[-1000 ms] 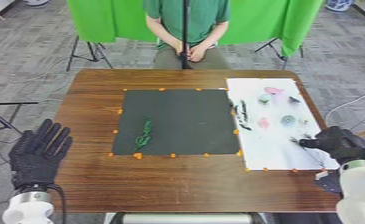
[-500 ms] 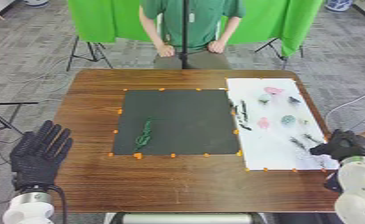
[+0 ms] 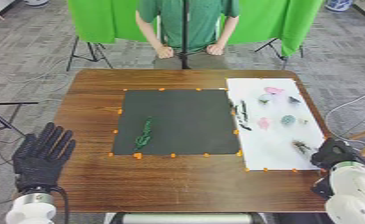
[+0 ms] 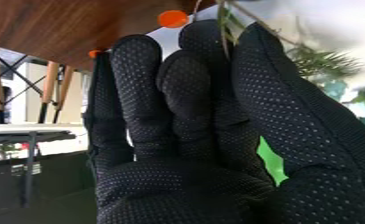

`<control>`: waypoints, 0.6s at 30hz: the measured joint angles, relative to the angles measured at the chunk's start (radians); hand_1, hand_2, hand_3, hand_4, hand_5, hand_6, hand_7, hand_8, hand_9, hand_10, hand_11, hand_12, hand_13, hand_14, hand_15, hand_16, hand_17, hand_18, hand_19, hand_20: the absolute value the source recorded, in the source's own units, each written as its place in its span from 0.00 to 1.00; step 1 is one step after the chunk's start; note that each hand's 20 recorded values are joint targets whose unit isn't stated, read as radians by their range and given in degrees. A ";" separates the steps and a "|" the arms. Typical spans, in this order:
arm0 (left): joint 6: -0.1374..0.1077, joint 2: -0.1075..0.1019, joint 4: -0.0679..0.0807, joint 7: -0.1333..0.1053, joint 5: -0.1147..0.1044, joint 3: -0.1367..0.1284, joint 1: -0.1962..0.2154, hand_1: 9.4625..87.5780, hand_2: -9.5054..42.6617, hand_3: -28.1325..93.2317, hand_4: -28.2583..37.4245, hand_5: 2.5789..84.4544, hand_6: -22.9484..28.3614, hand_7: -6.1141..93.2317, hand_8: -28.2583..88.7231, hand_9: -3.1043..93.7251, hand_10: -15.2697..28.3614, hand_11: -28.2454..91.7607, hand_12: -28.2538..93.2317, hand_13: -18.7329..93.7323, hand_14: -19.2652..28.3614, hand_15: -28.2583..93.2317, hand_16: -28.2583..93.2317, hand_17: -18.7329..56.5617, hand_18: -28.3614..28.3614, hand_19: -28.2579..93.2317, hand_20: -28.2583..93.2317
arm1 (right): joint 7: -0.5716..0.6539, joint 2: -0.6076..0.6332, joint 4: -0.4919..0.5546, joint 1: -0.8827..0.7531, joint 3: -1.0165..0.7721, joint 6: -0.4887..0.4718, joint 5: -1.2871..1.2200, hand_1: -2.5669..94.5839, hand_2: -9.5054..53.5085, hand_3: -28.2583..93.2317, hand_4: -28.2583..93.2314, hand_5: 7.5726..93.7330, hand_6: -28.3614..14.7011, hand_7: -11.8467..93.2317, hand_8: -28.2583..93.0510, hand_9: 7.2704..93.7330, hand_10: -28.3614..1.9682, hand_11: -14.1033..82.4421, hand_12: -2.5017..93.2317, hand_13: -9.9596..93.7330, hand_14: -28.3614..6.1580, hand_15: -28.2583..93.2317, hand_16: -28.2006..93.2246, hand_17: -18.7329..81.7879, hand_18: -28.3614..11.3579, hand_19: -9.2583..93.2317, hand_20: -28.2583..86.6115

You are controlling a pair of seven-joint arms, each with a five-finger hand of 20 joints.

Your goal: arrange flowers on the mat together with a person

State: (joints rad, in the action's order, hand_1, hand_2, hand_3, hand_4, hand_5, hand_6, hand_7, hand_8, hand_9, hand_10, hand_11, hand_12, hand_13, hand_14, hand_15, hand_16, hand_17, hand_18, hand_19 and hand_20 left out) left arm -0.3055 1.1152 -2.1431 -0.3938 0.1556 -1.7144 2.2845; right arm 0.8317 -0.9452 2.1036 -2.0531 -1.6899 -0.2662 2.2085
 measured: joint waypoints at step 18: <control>0.006 -0.008 0.006 0.010 0.008 0.014 -0.012 0.23 0.45 0.86 0.00 0.55 0.62 0.22 0.15 0.47 0.66 0.42 0.29 0.45 0.76 0.52 0.17 0.15 0.79 0.58 0.32 | 0.088 0.047 0.126 0.077 0.175 0.370 -0.174 0.50 0.11 0.85 0.03 0.70 0.63 0.62 0.36 0.71 0.39 0.75 0.53 0.67 0.35 0.80 0.45 0.39 0.12 0.73 0.40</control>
State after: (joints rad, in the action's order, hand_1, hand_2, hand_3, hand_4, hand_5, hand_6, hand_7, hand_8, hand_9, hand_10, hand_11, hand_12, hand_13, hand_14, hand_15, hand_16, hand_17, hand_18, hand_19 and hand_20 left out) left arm -0.2998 1.1076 -2.1370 -0.3836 0.1637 -1.7006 2.2720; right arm 0.9192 -0.8977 2.2292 -1.9763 -1.5154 0.1038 2.0350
